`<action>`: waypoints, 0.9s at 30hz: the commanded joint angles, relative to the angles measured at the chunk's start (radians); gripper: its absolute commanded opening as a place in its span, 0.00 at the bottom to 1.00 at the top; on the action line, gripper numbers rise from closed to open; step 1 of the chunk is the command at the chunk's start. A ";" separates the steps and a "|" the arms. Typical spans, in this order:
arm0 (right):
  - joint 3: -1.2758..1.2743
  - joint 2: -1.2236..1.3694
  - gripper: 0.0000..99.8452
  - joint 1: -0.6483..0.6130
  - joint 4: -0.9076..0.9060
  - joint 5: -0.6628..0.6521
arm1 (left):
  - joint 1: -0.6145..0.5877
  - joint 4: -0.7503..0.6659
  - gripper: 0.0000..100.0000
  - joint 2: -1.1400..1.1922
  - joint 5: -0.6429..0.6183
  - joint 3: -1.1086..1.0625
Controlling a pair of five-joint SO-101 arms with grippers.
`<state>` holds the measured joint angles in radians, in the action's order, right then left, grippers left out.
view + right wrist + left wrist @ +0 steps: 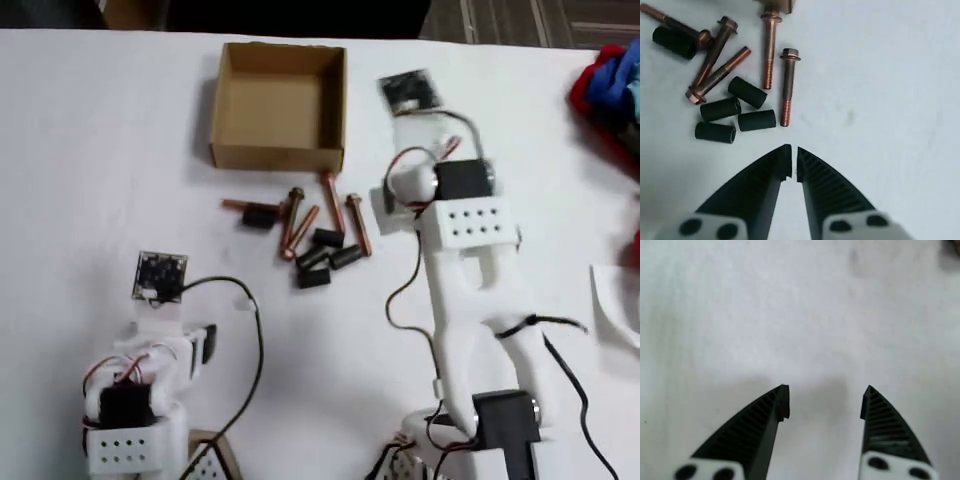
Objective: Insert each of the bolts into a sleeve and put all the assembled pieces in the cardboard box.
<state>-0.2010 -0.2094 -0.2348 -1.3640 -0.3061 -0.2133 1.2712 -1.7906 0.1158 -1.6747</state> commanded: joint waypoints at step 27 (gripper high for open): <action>-0.199 0.325 0.27 -0.160 0.361 -0.479 | -0.003 0.002 0.25 -0.002 0.003 -0.021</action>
<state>-0.4112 0.0806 -0.3974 -1.0418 -0.7864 -0.2133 1.2712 -1.7906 0.1158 -1.6747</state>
